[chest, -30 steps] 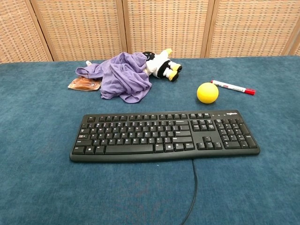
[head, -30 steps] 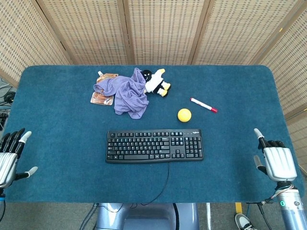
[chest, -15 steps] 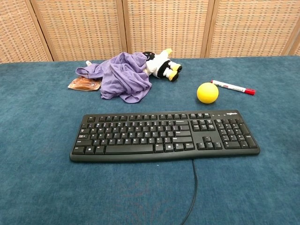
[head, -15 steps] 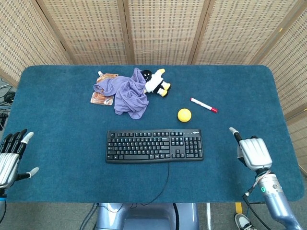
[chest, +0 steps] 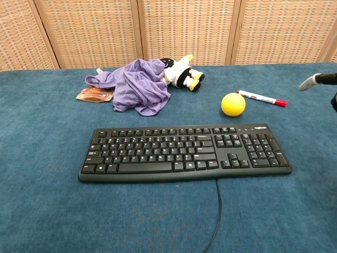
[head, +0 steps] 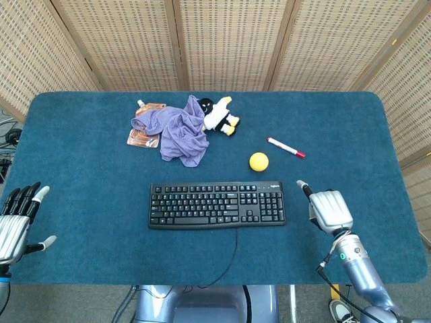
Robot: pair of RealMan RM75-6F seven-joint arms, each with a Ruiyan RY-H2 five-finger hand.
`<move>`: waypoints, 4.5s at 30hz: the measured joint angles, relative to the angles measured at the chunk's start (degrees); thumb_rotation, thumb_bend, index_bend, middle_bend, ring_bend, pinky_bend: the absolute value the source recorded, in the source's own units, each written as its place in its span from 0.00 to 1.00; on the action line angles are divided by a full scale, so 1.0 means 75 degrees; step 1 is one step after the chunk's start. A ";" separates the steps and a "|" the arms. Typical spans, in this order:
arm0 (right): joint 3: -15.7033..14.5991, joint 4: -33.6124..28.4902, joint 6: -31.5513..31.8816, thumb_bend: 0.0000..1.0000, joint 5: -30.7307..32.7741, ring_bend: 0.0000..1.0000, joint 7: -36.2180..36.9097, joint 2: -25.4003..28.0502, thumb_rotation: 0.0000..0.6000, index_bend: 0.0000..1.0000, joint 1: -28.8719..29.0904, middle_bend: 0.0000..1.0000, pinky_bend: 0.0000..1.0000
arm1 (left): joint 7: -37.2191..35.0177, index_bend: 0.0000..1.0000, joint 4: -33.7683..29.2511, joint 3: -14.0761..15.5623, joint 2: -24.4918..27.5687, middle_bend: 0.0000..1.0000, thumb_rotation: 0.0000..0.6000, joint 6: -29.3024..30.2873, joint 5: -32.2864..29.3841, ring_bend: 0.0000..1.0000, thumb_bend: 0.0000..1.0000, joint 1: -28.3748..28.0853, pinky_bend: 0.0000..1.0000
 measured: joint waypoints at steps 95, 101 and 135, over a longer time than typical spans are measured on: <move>-0.0640 0.1847 -0.0708 1.00 0.4712 0.64 -0.0978 -0.2323 1.00 0.19 0.3883 0.71 0.50 | -0.0016 0.00 0.0127 0.0015 -0.0064 0.00 1.00 -0.0401 -0.0242 0.00 0.03 -0.0186 0.00; -0.0616 0.1890 -0.0638 1.00 0.4758 0.64 -0.0996 -0.2377 1.00 0.19 0.3984 0.71 0.50 | -0.0036 0.00 0.0129 0.0020 -0.0051 0.00 1.00 -0.0442 -0.0258 0.00 0.03 -0.0202 0.00; -0.0633 0.1218 0.0033 1.00 0.4859 0.64 -0.1206 -0.2066 1.00 0.19 0.4249 0.71 0.50 | -0.0088 0.00 0.0088 0.0086 -0.0026 0.00 1.00 -0.0388 -0.0121 0.00 0.04 -0.0199 0.00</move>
